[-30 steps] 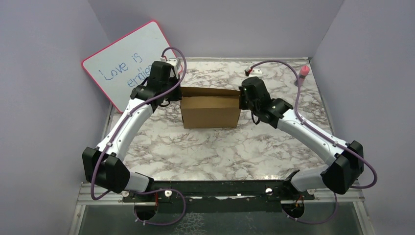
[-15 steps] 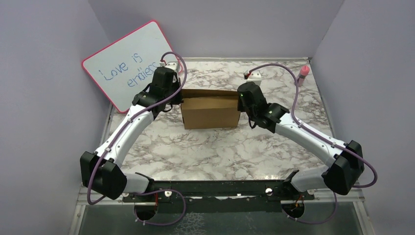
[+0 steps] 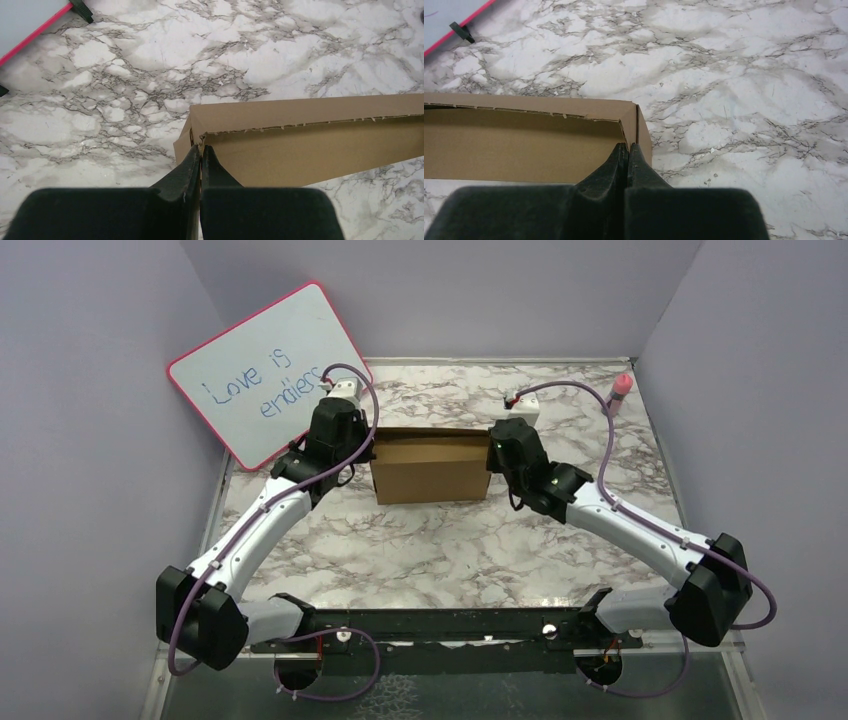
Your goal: Fold the paper box
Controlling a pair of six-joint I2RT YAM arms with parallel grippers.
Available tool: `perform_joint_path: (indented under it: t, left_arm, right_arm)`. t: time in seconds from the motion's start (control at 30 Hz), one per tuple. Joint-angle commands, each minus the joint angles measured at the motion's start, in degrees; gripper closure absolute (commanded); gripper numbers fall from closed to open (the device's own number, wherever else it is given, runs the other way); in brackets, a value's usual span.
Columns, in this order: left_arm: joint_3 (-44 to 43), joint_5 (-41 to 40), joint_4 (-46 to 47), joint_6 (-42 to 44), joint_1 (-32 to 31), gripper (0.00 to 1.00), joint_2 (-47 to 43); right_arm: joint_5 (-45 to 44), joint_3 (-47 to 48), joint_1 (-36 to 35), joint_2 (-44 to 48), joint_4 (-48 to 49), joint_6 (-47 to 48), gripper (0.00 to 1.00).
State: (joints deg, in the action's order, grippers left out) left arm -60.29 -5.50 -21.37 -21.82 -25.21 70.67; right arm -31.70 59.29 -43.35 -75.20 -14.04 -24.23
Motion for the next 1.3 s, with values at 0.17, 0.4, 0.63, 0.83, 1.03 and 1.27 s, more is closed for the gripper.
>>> perform_joint_path:
  t: [0.17,0.4,0.63,0.83,1.03,1.27]
  left_arm:
    - [9.0,4.5,-1.2,-4.2,-3.1,1.00,-1.6]
    - [13.1,1.7,0.6,-4.2,-3.1,1.00,-4.1]
    - [13.9,1.3,3.0,-4.2,-3.1,1.00,-3.6]
    - [11.5,-0.1,1.7,-3.5,-3.0,0.90,-6.2]
    - [7.6,0.0,-1.5,-2.2,-2.8,0.69,-7.1]
    - [3.7,-1.2,-5.1,0.6,-1.9,0.62,-7.1]
  right_arm:
    - [2.2,-4.2,-1.3,-1.7,-1.3,-2.4,0.95]
    - [5.2,-4.4,-1.3,0.5,-0.5,-2.1,0.87]
    - [4.8,-3.7,-1.3,1.7,-0.7,-1.7,0.79]
    - [3.7,-2.2,-1.2,3.5,-2.0,-0.2,0.67]
    - [2.8,-0.7,-1.2,4.5,-3.3,1.0,0.58]
    - [1.4,1.4,-1.2,6.0,-4.8,2.9,0.50]
